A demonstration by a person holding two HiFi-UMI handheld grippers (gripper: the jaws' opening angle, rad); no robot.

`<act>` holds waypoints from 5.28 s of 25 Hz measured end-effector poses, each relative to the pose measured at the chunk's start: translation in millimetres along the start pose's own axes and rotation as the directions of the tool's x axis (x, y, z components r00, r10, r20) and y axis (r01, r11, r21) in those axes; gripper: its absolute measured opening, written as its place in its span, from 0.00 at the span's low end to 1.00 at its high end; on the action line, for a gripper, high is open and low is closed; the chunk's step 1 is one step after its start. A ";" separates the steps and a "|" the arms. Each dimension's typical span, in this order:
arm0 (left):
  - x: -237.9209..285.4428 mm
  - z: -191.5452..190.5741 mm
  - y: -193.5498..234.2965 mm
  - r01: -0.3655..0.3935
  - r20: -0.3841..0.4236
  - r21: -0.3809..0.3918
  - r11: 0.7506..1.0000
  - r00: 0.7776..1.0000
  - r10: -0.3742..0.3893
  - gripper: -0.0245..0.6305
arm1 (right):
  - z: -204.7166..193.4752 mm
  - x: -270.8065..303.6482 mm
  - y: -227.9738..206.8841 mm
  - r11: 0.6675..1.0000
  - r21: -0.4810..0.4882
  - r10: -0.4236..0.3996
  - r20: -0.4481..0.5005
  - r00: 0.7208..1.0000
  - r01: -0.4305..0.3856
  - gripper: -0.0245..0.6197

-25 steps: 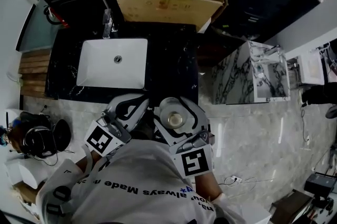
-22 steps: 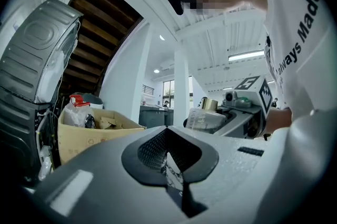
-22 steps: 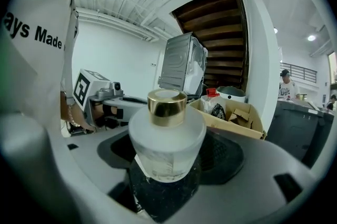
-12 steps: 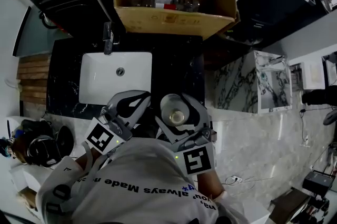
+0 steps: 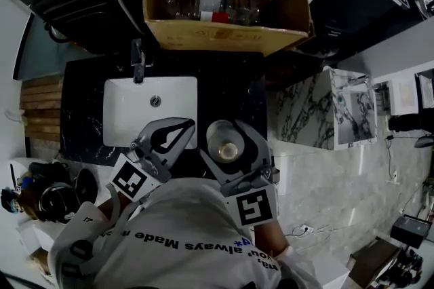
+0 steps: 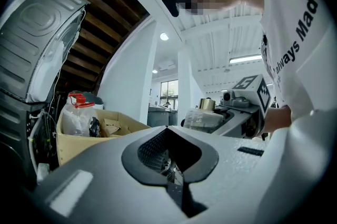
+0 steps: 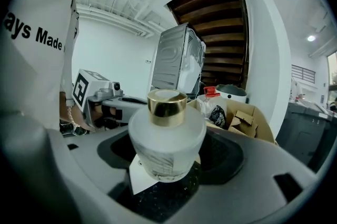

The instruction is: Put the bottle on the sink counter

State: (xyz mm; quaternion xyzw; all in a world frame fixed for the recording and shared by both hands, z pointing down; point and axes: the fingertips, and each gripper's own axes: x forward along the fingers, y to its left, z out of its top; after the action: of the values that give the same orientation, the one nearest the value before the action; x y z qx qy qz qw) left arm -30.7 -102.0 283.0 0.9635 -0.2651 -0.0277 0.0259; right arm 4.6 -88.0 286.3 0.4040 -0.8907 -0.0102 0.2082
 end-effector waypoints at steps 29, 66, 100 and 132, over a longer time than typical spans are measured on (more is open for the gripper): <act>94.1 -25.0 6.5 -0.042 -0.063 0.024 0.999 0.997 0.043 0.04 | -42.6 2.5 -96.3 0.999 -0.011 0.031 -0.007 0.999 -0.031 0.55; 174.3 -173.3 94.6 -0.039 -0.205 -0.054 0.998 0.978 0.027 0.04 | -180.8 122.7 -164.9 0.998 0.050 -0.016 -0.133 0.991 0.023 0.55; 206.2 -294.9 128.7 -0.079 -0.328 -0.127 0.989 0.944 0.033 0.04 | -299.1 199.6 -180.9 0.997 0.073 0.011 -0.225 0.974 0.006 0.55; 215.3 -310.5 120.2 -0.053 -0.351 -0.143 0.988 0.936 -0.001 0.04 | -331.4 214.5 -183.9 0.986 0.166 0.040 -0.175 0.984 -0.011 0.55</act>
State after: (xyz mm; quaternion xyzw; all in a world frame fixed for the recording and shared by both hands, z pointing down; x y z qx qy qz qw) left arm 113.6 -304.5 591.8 0.9446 -0.2662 0.1247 0.1457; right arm 136.0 -317.3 632.4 0.4076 -0.8715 0.1019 0.2530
